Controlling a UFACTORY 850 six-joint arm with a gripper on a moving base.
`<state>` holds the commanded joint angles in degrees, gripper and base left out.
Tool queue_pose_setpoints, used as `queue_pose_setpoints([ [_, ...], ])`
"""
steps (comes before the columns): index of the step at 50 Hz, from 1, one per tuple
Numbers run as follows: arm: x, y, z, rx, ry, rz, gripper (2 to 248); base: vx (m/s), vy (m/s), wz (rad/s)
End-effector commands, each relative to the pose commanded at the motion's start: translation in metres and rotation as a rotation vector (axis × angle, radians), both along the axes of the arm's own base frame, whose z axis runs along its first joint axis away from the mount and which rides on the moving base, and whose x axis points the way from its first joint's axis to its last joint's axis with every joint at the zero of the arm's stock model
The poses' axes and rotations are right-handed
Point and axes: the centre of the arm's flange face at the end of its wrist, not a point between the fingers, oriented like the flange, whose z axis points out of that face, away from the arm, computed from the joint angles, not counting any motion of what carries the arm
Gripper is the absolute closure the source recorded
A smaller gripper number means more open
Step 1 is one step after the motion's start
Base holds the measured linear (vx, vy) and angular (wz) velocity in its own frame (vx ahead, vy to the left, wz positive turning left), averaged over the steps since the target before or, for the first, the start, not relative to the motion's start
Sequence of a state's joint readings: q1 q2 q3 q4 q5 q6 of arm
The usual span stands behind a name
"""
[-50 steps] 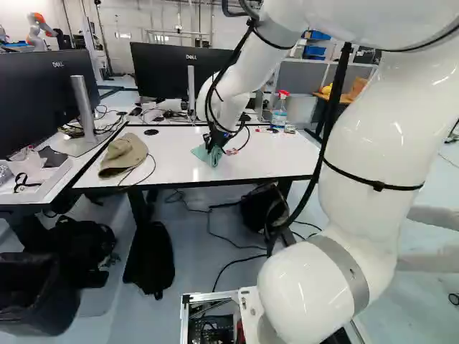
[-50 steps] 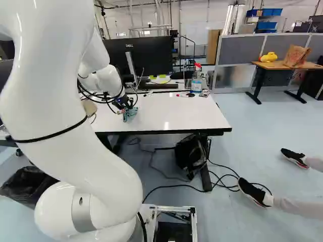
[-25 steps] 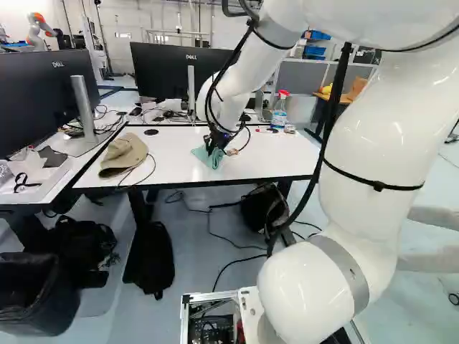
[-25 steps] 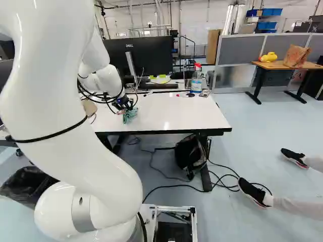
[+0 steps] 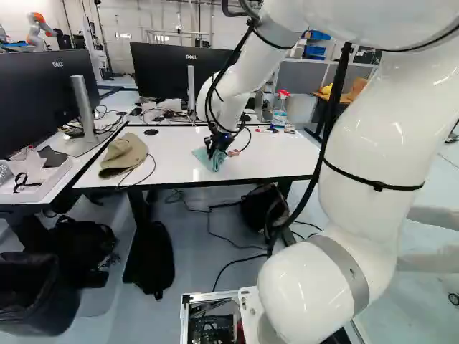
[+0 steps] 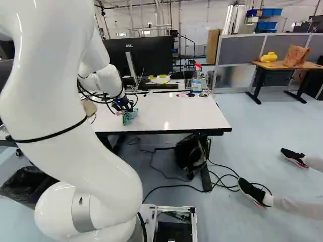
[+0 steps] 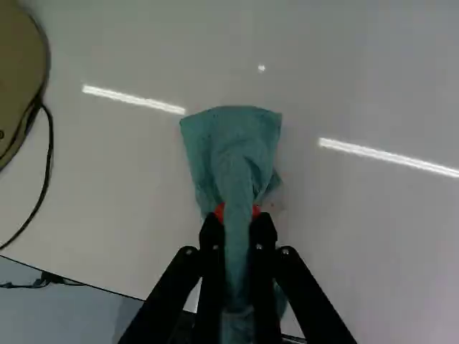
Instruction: Clean the table with the green towel
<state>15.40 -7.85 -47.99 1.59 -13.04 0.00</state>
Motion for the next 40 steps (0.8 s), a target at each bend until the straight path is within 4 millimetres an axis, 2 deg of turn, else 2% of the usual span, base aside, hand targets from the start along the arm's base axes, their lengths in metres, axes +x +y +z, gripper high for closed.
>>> queue_pose_setpoints([
  [40, -0.0051, -0.0048, -0.0024, -0.015, 0.061, -0.006, 208, 0.000, 0.000, 0.000],
])
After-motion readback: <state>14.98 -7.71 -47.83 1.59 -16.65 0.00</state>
